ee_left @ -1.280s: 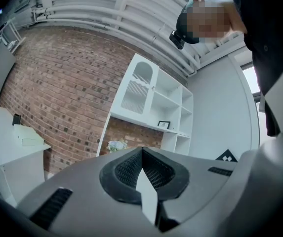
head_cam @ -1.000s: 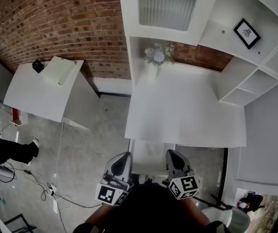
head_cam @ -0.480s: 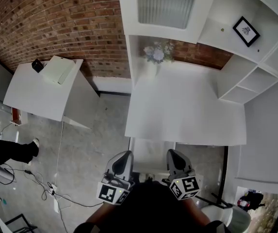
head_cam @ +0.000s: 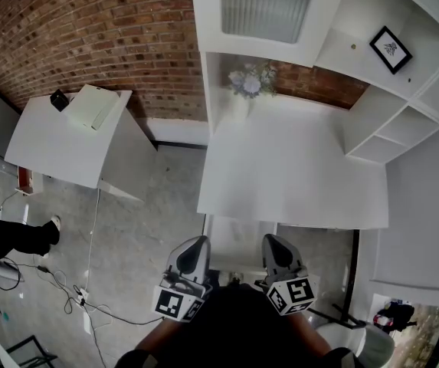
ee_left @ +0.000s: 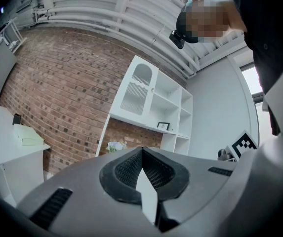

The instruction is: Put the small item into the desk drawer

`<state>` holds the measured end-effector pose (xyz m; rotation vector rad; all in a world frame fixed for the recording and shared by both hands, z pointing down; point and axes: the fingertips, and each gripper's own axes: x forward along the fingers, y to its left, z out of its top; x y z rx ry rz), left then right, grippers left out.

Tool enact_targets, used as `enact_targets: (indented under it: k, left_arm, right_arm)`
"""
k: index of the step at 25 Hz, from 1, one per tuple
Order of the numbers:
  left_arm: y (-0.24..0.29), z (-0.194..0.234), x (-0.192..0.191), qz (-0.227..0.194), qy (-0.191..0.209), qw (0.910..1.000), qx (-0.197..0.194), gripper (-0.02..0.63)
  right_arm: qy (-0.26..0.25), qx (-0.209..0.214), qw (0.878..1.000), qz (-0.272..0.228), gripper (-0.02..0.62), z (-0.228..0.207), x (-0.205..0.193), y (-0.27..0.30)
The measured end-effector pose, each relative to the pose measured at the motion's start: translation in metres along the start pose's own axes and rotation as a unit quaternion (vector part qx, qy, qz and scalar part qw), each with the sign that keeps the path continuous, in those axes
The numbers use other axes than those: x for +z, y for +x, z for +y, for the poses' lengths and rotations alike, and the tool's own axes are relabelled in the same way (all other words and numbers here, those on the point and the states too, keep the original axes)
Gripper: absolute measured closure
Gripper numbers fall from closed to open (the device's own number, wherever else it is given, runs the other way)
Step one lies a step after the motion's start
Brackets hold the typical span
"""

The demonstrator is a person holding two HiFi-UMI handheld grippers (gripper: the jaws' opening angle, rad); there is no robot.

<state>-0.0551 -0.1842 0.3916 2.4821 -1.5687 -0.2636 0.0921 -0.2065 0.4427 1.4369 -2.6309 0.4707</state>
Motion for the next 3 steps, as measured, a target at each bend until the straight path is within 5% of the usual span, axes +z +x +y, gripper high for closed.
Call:
enact_targets:
  k: [3]
  left_arm:
    - [0.0005,0.0006,0.0011,-0.001,0.0,1.0,0.0,0.588]
  right_arm:
    - [0.0,-0.002,1.0,0.001,0.581,0.0012,0.0004,-0.0005]
